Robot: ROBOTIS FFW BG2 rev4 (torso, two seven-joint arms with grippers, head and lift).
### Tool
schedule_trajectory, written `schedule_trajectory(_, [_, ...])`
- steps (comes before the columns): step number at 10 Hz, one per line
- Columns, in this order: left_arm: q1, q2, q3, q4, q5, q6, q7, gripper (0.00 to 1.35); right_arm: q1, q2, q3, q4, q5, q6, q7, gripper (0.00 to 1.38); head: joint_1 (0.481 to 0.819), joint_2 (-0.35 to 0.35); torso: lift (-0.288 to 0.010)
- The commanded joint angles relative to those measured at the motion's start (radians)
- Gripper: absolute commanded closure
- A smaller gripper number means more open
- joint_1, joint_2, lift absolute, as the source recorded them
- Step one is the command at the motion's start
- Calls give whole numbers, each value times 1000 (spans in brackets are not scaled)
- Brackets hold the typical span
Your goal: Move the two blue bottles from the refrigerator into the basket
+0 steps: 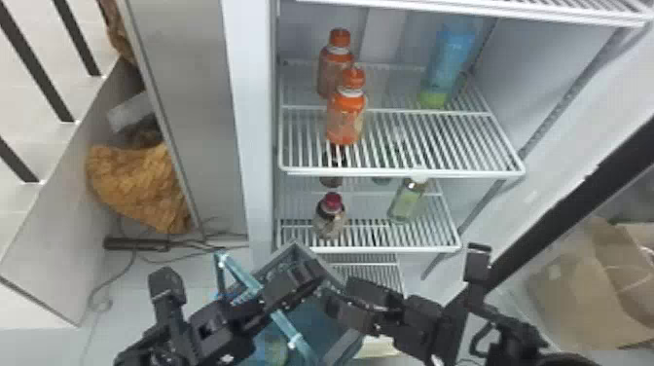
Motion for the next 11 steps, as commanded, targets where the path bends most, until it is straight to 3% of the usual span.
schedule_trajectory(1, [1, 0, -1, 0, 0, 0, 1, 1202, 30, 4, -32, -33, 6, -34, 0, 148, 695, -155, 0])
schedule_trajectory(6, [8, 0, 1, 0, 4, -2, -1, 1202, 74, 27, -175, -146, 28, -171, -12, 150, 695, -263, 0])
schedule_trajectory(11, [23, 3, 1, 0, 16, -2, -1, 1202, 67, 57, -215, -234, 66, -301, -72, 140, 695, -308, 0])
